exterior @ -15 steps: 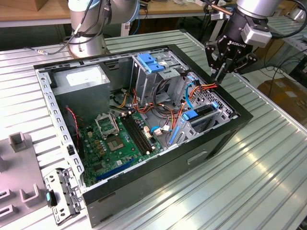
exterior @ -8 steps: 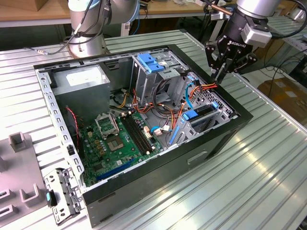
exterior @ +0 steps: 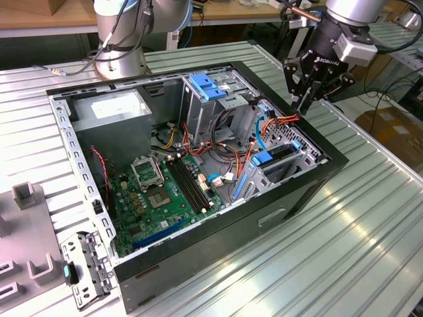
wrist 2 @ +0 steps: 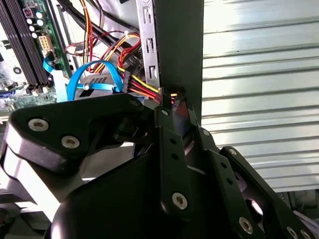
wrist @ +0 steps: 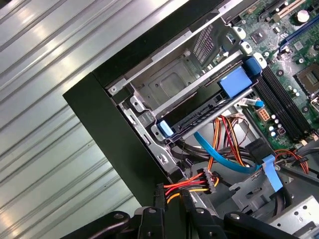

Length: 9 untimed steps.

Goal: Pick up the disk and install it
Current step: 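Insert the first disk wire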

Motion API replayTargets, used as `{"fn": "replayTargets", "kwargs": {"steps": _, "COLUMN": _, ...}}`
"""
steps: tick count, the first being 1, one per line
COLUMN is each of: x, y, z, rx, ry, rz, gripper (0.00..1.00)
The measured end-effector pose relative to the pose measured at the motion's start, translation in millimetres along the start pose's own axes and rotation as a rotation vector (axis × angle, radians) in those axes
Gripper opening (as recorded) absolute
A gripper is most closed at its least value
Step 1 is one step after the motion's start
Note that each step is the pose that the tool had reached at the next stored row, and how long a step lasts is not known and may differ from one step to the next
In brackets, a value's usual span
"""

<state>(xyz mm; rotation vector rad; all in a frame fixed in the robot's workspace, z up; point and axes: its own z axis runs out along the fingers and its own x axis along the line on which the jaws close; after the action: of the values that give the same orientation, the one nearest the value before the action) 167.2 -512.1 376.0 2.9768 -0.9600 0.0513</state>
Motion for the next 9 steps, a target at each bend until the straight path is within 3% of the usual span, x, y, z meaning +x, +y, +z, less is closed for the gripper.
{"fn": "replayTargets", "kwargs": {"steps": 3, "x": 2.0, "y": 2.8, "z": 1.2, "rx": 0.0078, "ry": 0.0129, "rz": -0.017, "gripper": 0.27}}
{"fn": "replayTargets", "kwargs": {"steps": 9, "x": 3.8, "y": 5.5, "z": 5.0, "rx": 0.0155, "ry": 0.0207, "rz": -0.070, "gripper": 0.27}}
